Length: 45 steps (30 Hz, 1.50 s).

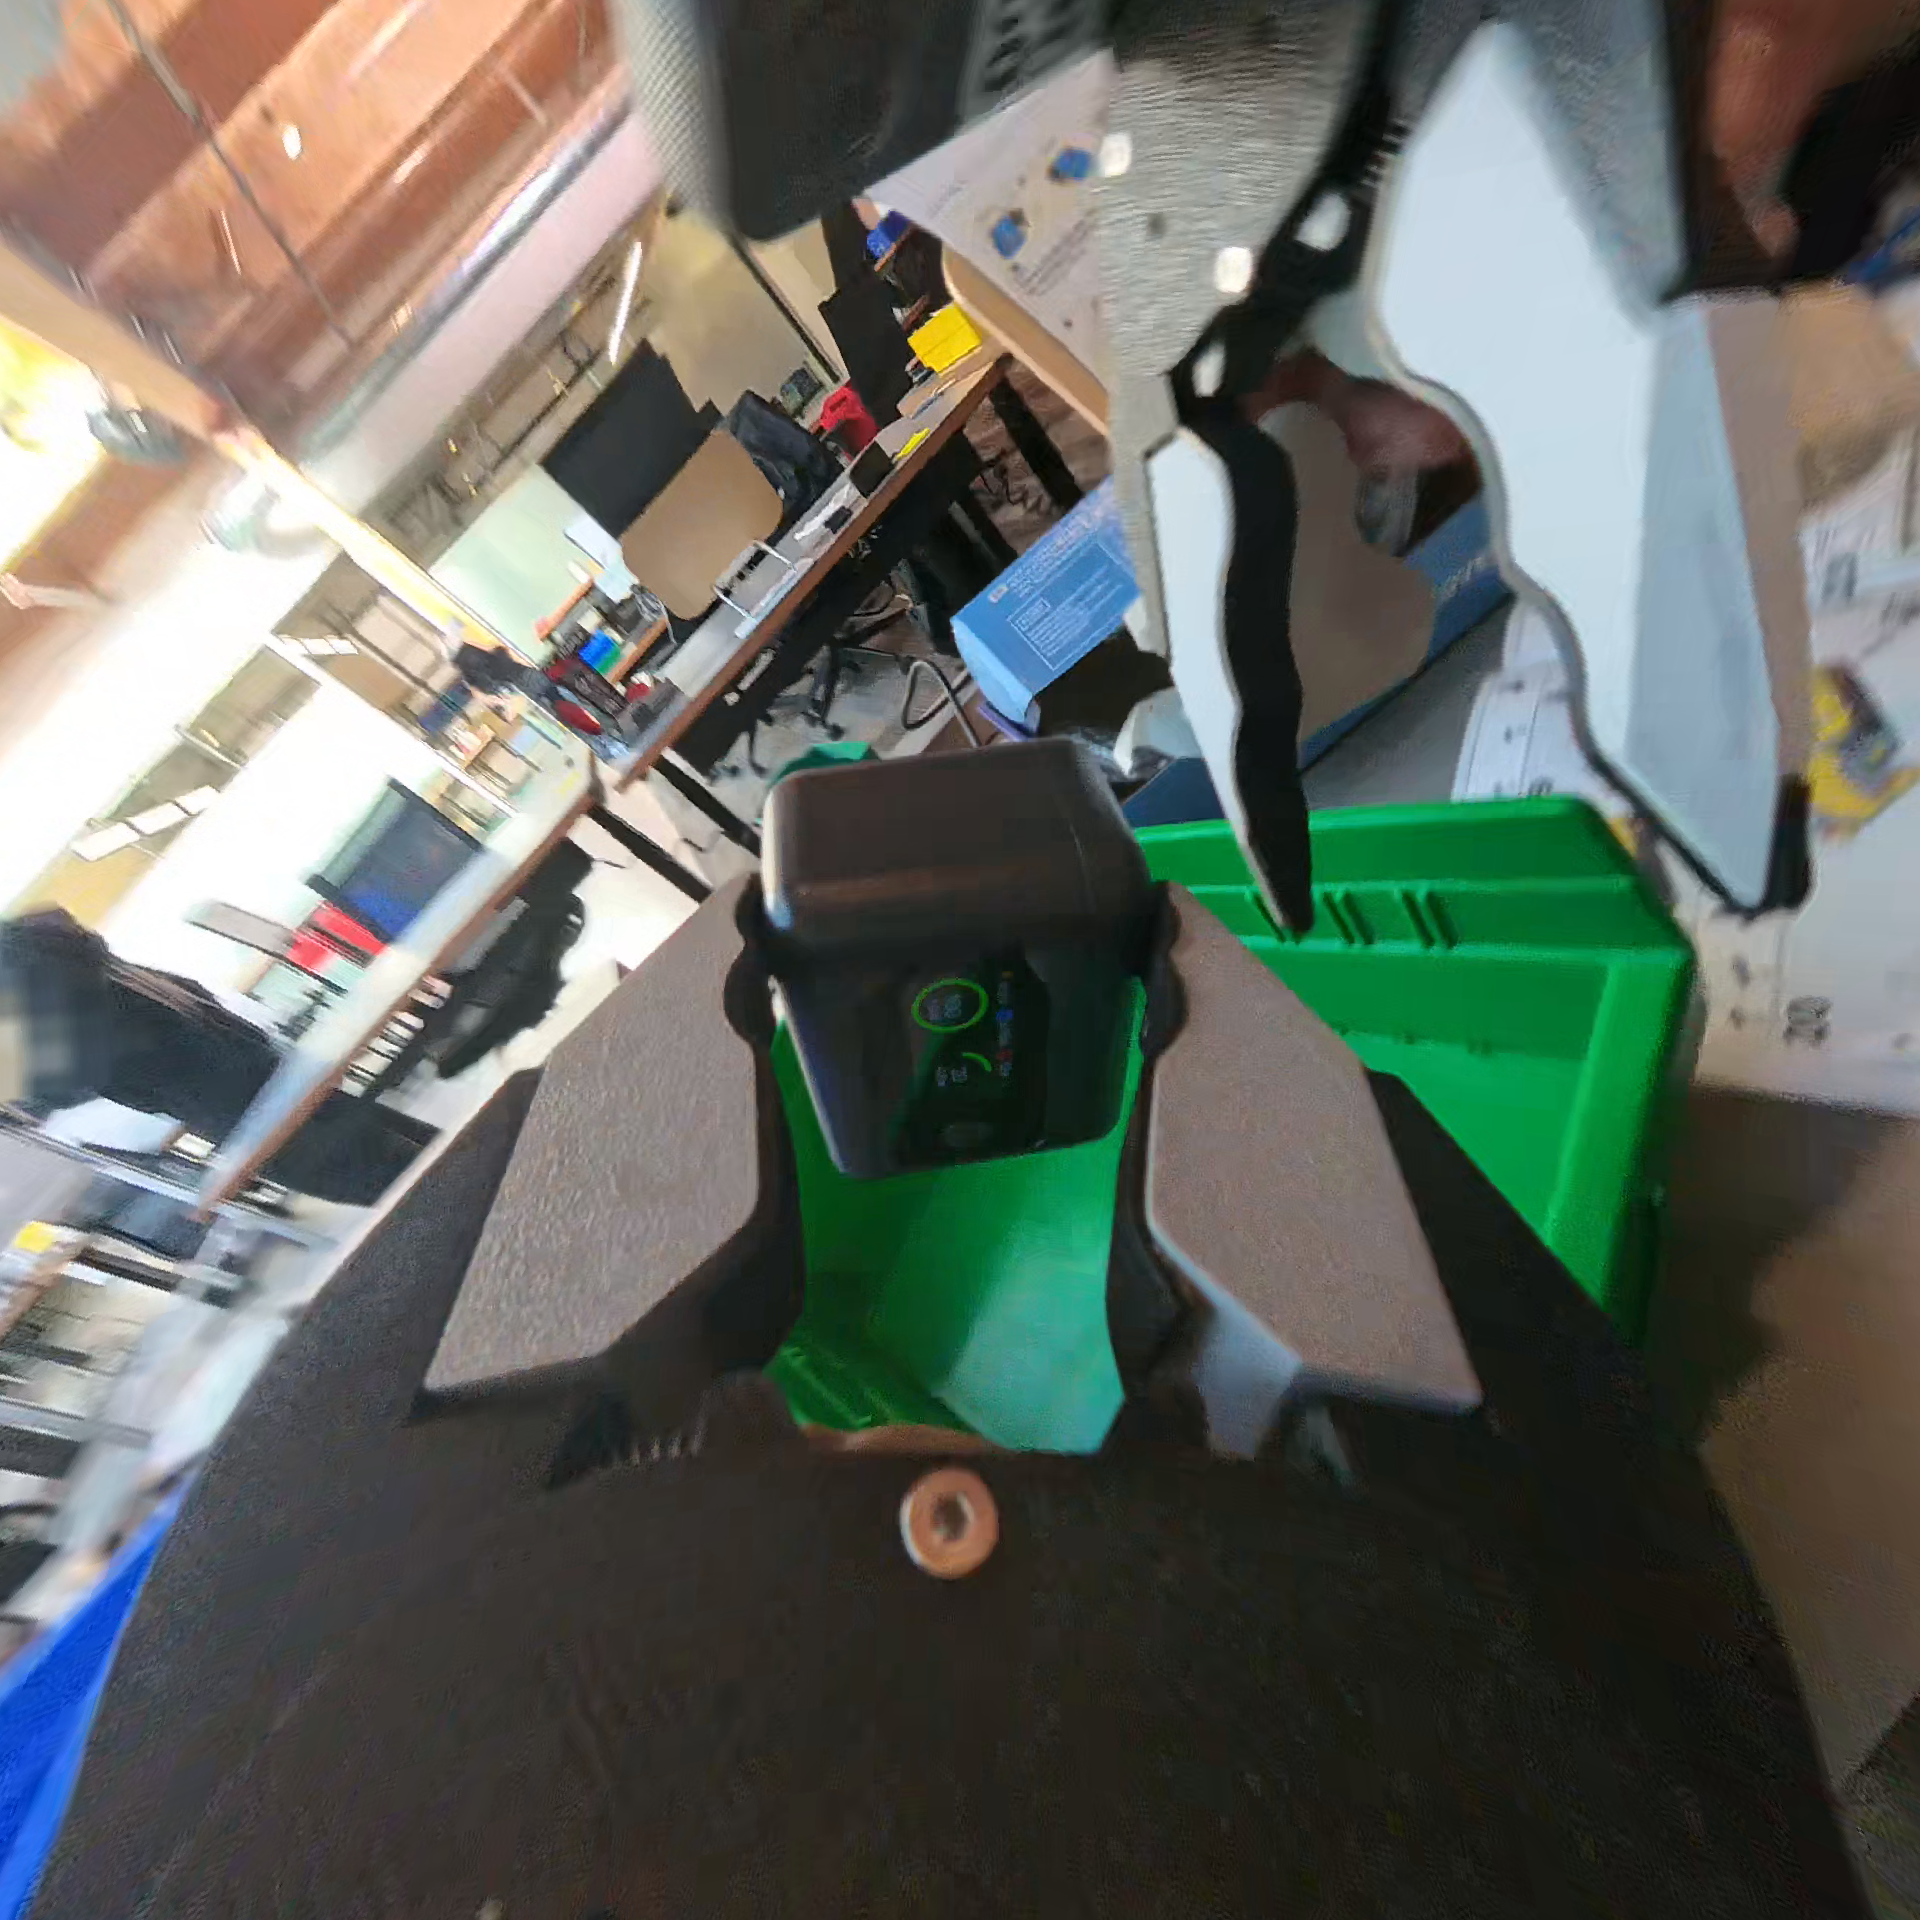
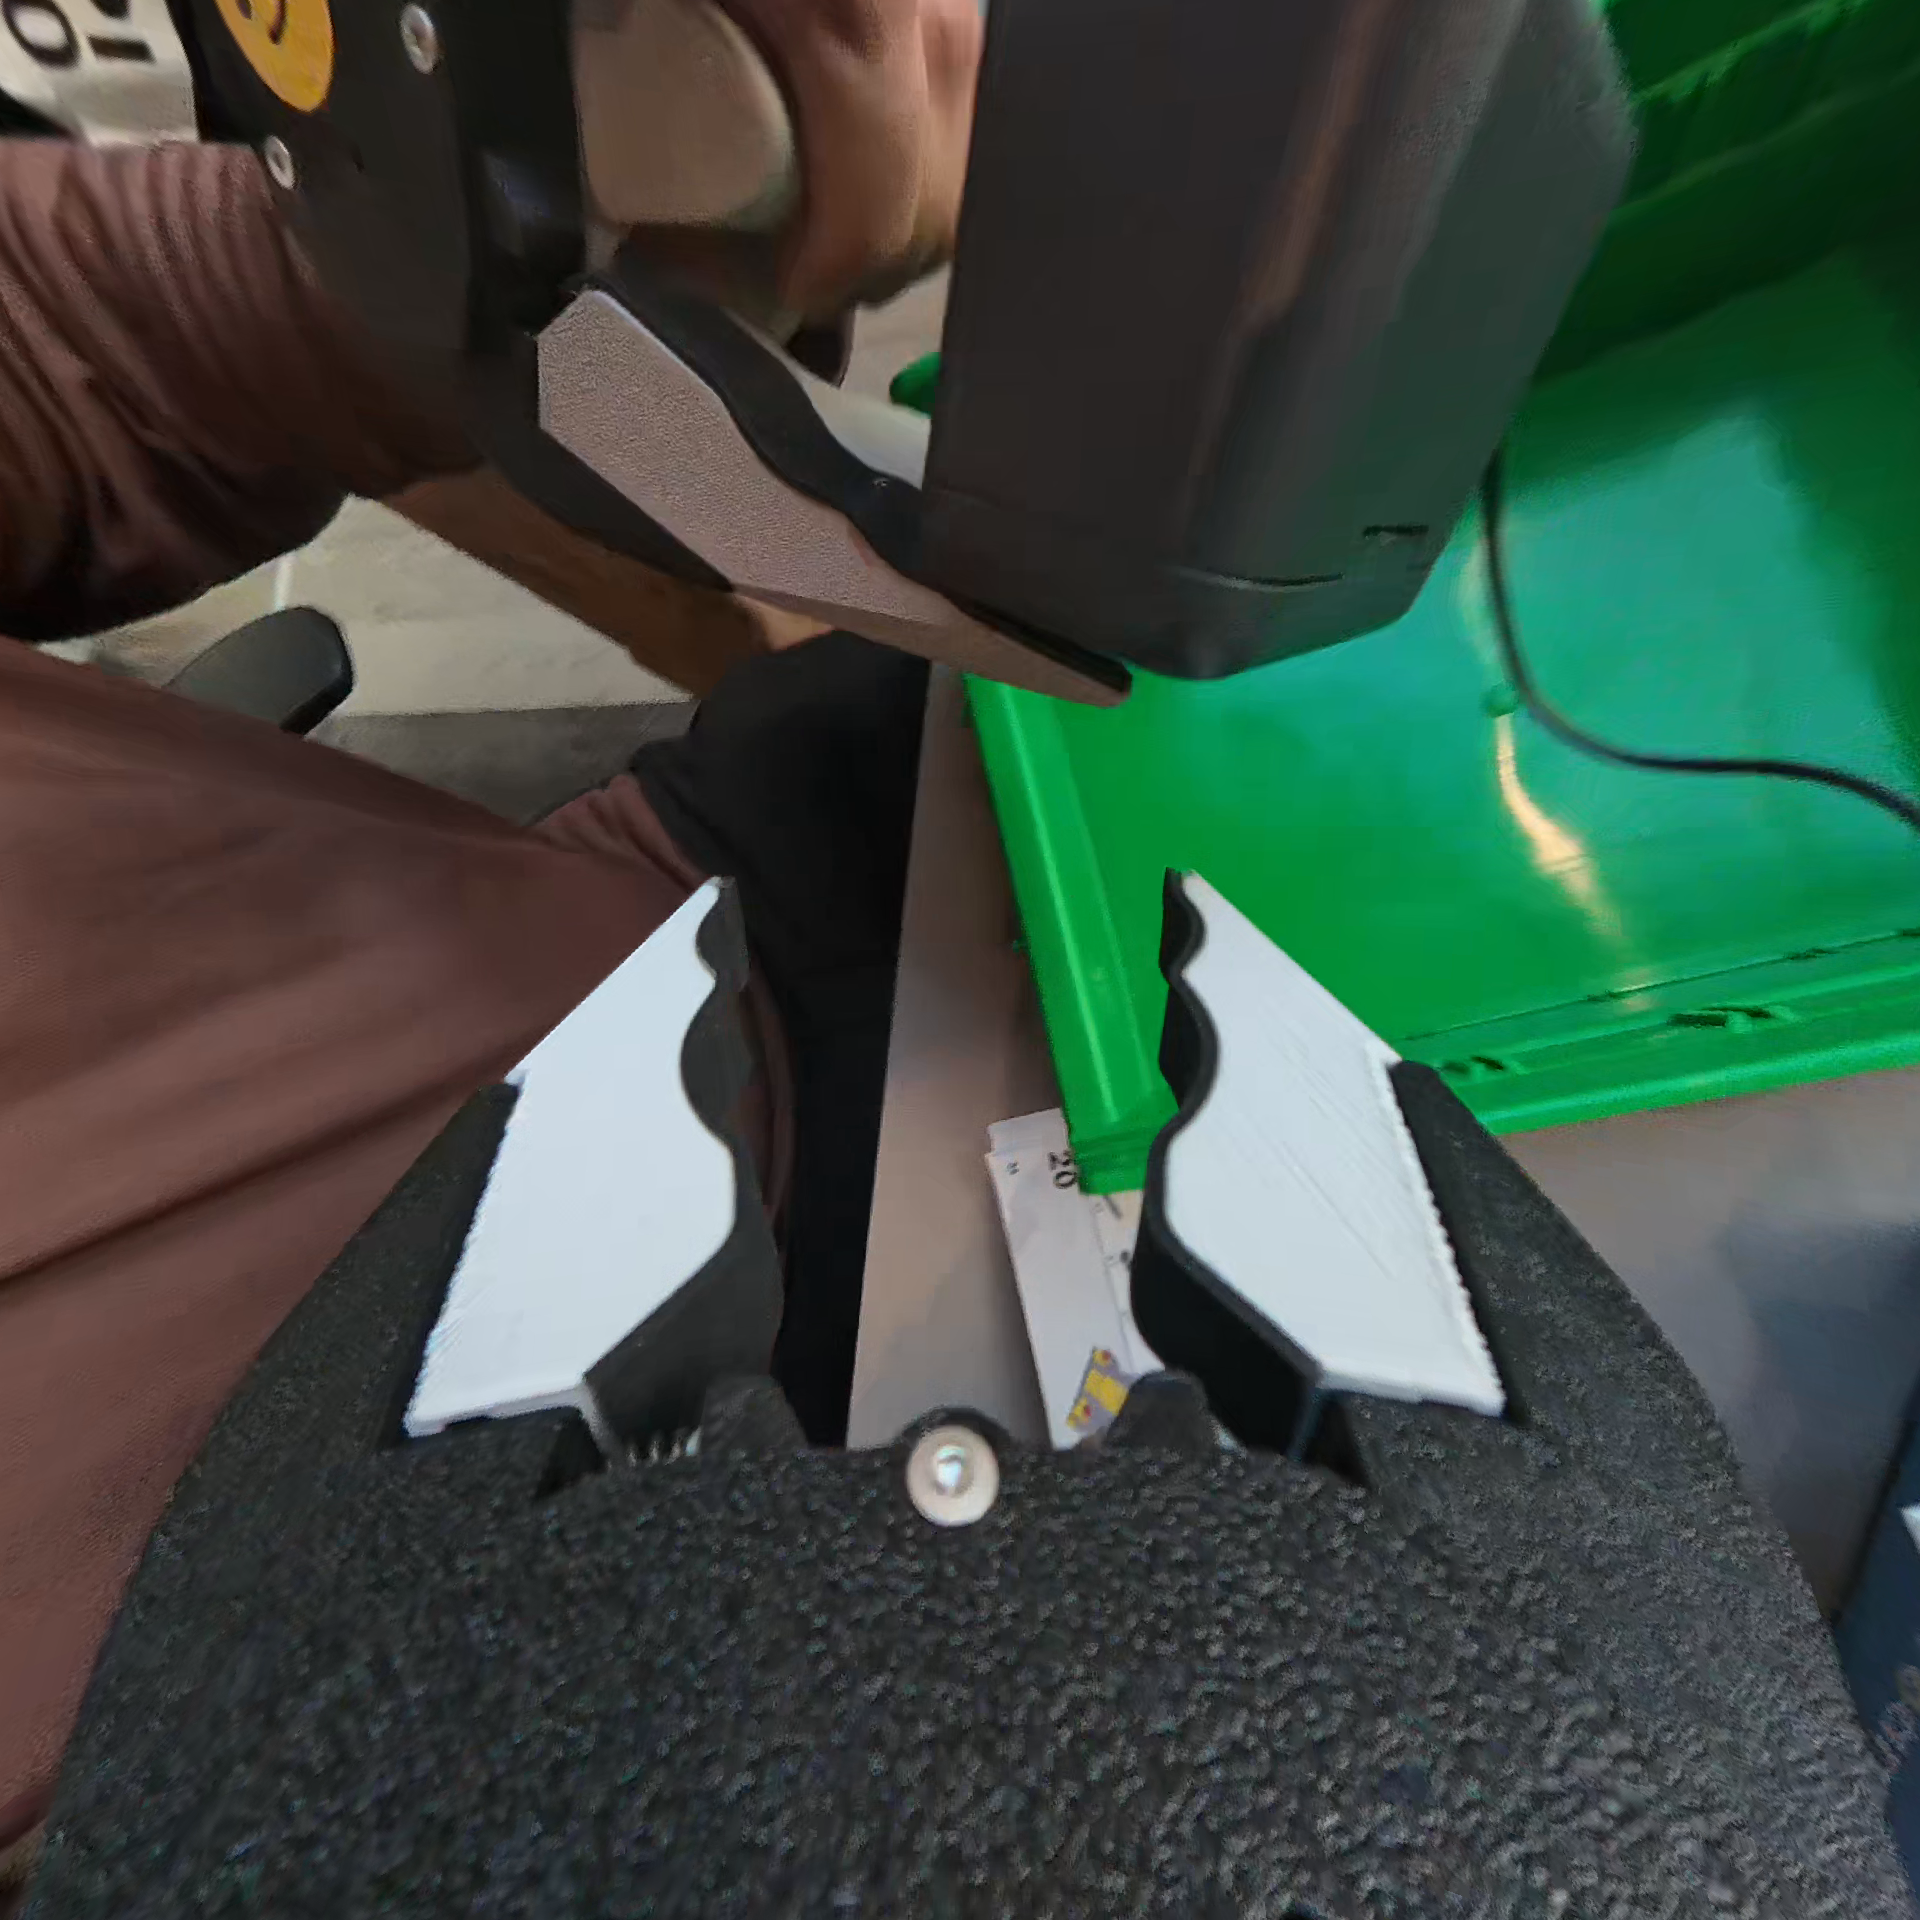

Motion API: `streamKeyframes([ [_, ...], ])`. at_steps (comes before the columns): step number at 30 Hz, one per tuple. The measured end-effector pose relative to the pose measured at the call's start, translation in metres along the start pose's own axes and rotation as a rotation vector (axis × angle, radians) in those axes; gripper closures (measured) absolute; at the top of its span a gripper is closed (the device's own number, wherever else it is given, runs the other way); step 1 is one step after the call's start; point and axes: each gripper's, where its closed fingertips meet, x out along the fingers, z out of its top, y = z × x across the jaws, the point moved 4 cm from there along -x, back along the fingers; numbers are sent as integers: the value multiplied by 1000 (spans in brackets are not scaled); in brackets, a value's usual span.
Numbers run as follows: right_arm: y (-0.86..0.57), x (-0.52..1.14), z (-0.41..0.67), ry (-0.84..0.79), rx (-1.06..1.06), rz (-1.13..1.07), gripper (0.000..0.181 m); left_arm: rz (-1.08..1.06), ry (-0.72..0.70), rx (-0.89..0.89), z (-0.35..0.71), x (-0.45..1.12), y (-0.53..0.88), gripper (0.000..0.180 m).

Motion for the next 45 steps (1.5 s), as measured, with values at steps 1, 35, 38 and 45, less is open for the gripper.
streamKeyframes([
  [1, -2, -2, 3, -47, -23, -44, 101, -8, -3, -98, 0, 4, 4, 109],
  [35, -43, 4, 51, -560, 13, -388, 124, -45, -241, -1624, -35, 21, 31, 110],
  [38, -47, 6, 55, -582, 46, -346, 124, -5, -270, -1673, -39, 20, 34, 110],
  [45, -54, 10, 58, -476, 18, -324, 126, 44, -236, -1691, -48, 21, 35, 109],
])
